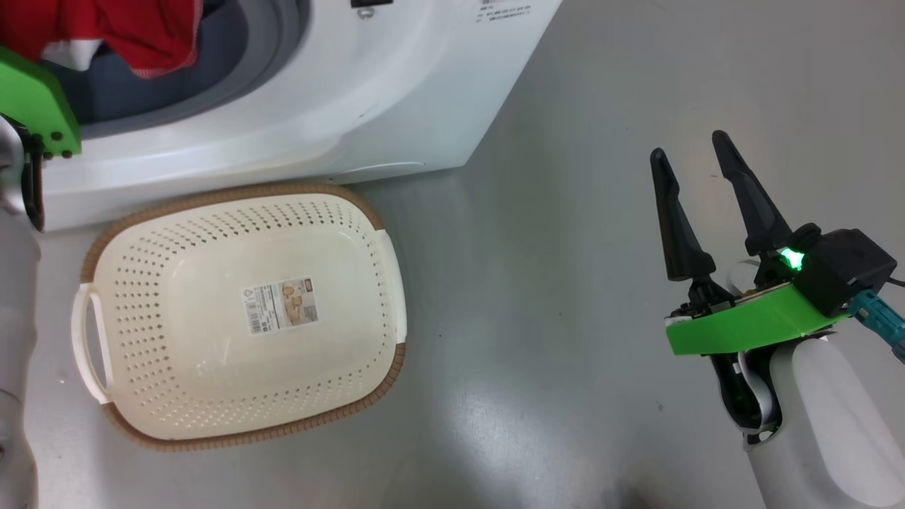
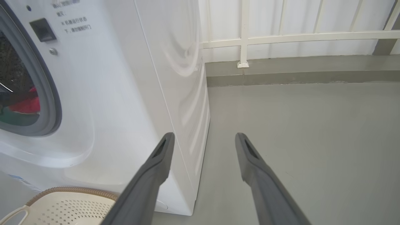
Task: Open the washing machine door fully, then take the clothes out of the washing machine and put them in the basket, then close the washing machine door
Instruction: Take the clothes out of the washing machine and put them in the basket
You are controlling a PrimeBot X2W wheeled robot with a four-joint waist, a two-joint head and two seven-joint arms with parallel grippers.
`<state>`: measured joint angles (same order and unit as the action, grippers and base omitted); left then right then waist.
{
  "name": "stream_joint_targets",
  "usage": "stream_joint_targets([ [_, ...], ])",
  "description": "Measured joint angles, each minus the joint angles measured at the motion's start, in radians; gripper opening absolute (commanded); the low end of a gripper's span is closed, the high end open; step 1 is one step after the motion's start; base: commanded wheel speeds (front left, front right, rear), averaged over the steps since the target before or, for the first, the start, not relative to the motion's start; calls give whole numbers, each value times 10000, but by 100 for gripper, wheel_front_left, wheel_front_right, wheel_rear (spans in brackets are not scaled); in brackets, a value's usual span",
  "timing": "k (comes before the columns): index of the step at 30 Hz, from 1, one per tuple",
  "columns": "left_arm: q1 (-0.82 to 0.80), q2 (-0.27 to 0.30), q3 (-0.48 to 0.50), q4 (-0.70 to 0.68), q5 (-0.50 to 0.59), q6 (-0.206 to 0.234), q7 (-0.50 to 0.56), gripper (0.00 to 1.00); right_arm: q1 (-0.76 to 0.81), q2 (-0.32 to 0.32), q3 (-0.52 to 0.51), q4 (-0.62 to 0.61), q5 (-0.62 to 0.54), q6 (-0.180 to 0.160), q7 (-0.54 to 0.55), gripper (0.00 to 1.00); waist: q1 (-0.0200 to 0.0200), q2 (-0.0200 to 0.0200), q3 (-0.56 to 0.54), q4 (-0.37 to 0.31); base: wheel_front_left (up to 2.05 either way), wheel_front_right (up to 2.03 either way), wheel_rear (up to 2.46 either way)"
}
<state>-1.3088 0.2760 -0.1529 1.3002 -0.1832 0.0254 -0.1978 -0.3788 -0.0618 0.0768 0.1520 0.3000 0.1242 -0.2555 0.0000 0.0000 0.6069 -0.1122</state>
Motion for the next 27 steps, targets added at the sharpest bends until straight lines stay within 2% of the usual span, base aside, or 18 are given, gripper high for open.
stream_joint_targets([
  [7,81,-13,301,-192,-435,-186,-405,0,12,12,48,104,69,0,0,100,0,0,-357,15,0,0,0],
  [13,755,-50,627,-792,-892,-274,-518,0,113,17,61,215,69,0,0,100,0,0,-770,47,0,0,0],
  [21,2480,-77,1289,-3494,-1106,-334,-522,0,345,15,173,359,73,0,0,100,0,0,-1443,127,0,0,0],
  [27,4178,-326,1753,-5459,-1152,-291,-522,0,512,15,290,468,82,0,0,100,0,0,-2017,197,0,0,0],
])
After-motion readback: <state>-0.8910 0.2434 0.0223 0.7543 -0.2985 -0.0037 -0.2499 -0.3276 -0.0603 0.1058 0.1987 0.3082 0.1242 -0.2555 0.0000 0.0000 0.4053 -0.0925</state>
